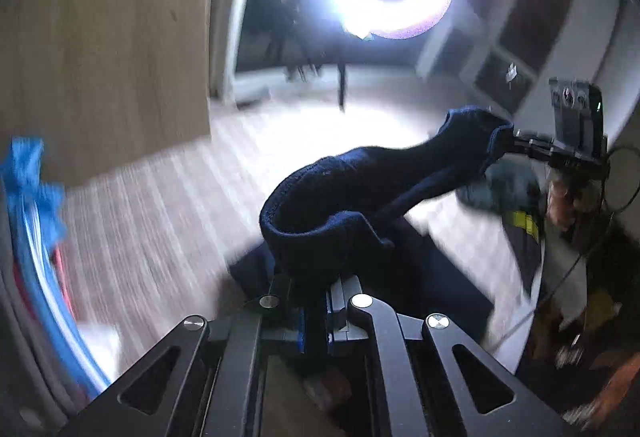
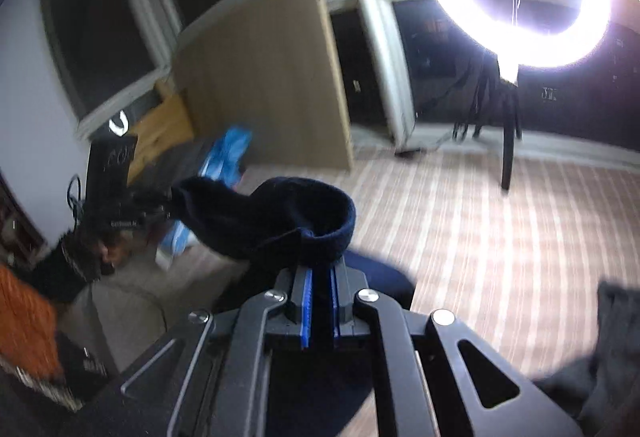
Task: Fold clothes
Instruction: 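Lower the folded sweatshirt onto the bed and open both grippers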
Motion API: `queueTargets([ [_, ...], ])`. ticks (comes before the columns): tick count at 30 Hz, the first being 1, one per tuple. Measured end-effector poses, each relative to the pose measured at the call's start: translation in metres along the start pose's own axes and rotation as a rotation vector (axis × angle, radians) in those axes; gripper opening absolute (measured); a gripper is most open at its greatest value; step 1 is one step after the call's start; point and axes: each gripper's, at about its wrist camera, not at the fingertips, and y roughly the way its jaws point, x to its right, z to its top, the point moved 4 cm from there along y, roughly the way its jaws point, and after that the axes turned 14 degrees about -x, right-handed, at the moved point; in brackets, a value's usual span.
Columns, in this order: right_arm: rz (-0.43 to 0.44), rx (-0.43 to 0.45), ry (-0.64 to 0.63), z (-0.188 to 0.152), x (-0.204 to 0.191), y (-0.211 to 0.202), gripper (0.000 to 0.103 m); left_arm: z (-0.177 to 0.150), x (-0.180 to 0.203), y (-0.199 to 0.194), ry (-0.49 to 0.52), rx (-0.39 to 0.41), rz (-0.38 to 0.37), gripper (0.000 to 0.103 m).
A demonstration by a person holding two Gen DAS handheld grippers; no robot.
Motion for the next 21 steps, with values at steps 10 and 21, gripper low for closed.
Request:
queueTargets([
  [10, -0.030, -0.239, 0.310, -0.161, 0.003, -0.001, 0.040, -0.137, -0.010, 0.029, -0.226, -0.271, -0.046, 0.028],
  [21, -0.089, -0.273, 0.034, -0.139, -0.054, 0.047, 0.044, -0.094, 0.063, 0.052, 0.249, -0.207, 0.194, 0.045],
])
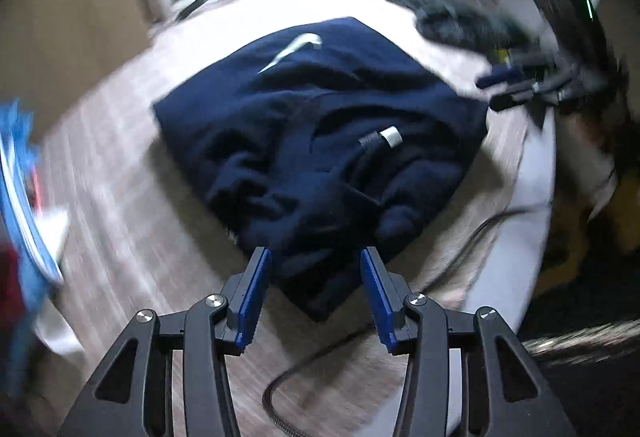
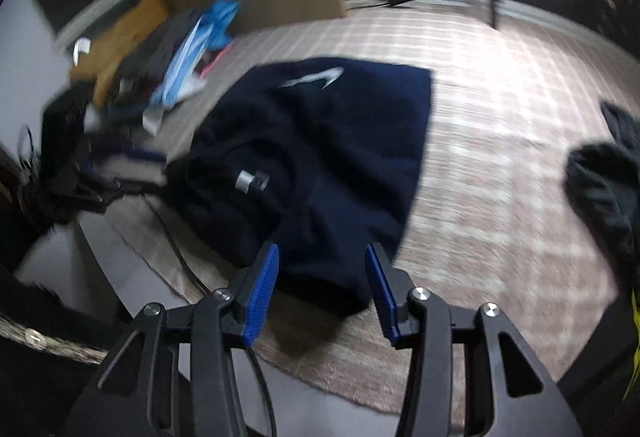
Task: Fold clothes
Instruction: 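Lower the folded sweatshirt onto the bed and open both grippers, then press the folded sweatshirt edges flat with both grippers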
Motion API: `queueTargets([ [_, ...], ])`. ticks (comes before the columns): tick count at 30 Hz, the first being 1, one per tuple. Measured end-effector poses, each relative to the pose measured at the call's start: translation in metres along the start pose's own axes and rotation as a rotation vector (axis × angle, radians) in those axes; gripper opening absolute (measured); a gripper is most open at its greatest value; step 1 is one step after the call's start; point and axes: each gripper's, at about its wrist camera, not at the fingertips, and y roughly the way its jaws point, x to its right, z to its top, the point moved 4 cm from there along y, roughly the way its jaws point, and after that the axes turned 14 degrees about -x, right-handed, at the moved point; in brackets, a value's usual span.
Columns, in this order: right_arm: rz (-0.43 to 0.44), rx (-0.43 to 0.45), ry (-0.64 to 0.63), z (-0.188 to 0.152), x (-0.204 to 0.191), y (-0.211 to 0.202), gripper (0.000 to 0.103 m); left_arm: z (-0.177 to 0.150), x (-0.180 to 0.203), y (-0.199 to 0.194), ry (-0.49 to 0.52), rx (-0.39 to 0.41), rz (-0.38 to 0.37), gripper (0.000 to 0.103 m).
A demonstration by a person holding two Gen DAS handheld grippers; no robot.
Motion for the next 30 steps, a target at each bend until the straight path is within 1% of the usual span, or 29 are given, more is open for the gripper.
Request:
queueTargets([
  [1, -0.020, -0.015, -0.034, 0.001, -0.005, 0.005, 0.044, 0.005, 0.003, 0.003, 0.024, -0.003, 0.016, 0.045],
  [6, -0.086, -0.071, -0.177, 0.004, -0.019, 0.023, 0.044, 0.028, 0.004, 0.022, 0.104, -0.037, 0.020, 0.045],
  [7, -0.097, -0.081, -0.202, 0.005, -0.020, 0.026, 0.044, 0.030, 0.002, 0.024, 0.107, -0.046, 0.003, 0.044],
  [9, -0.104, -0.108, -0.235, 0.008, -0.021, 0.033, 0.044, 0.036, -0.003, 0.029, 0.095, -0.065, -0.054, 0.043],
  [11, -0.099, -0.131, -0.264, 0.010, -0.022, 0.039, 0.044, 0.040, -0.009, 0.033, 0.085, -0.089, -0.092, 0.030],
  [12, -0.106, -0.134, -0.286, 0.011, -0.023, 0.040, 0.044, 0.042, -0.012, 0.035, 0.084, -0.101, -0.108, 0.027],
  [13, -0.107, -0.140, -0.301, 0.012, -0.023, 0.041, 0.044, 0.043, -0.014, 0.035, 0.085, -0.110, -0.122, 0.020],
  [14, -0.104, -0.151, -0.309, 0.013, -0.023, 0.043, 0.041, 0.045, -0.015, 0.034, 0.090, -0.117, -0.136, 0.013],
  [16, -0.083, -0.158, -0.303, 0.017, -0.019, 0.039, 0.008, 0.050, -0.019, 0.027, 0.086, -0.130, -0.164, 0.011],
  [19, 0.007, -0.147, -0.280, 0.027, -0.010, 0.017, 0.008, 0.055, -0.026, 0.006, 0.073, -0.127, -0.226, 0.010],
  [20, 0.041, -0.137, -0.272, 0.030, -0.007, 0.007, 0.008, 0.055, -0.026, 0.002, 0.076, -0.131, -0.239, 0.012],
  [21, 0.070, -0.135, -0.263, 0.033, -0.004, 0.000, 0.008, 0.053, -0.025, 0.000, 0.090, -0.147, -0.250, 0.017],
  [22, 0.095, -0.140, -0.254, 0.035, 0.000, -0.006, 0.010, 0.050, -0.023, 0.001, 0.109, -0.166, -0.242, 0.025],
  [23, 0.100, -0.166, -0.247, 0.035, 0.004, -0.007, 0.016, 0.046, -0.020, 0.006, 0.130, -0.195, -0.196, 0.037],
  [24, 0.065, -0.209, -0.243, 0.033, 0.007, -0.003, 0.035, 0.043, -0.016, 0.012, 0.145, -0.230, -0.155, 0.037],
  [25, 0.026, -0.219, -0.241, 0.031, 0.007, -0.002, 0.045, 0.040, -0.012, 0.016, 0.154, -0.259, -0.141, 0.037],
  [26, 0.000, -0.200, -0.241, 0.030, 0.005, -0.004, 0.045, 0.039, -0.008, 0.017, 0.159, -0.270, -0.131, 0.039],
  [27, -0.027, -0.180, -0.240, 0.030, 0.004, -0.006, 0.045, 0.040, -0.003, 0.014, 0.163, -0.252, -0.124, 0.039],
  [28, -0.023, -0.157, -0.239, 0.029, 0.000, -0.010, 0.045, 0.043, 0.003, 0.009, 0.175, -0.225, -0.116, 0.039],
  [30, 0.013, -0.103, -0.289, 0.029, -0.023, -0.016, 0.045, 0.049, 0.017, 0.000, 0.217, -0.158, -0.117, 0.044],
])
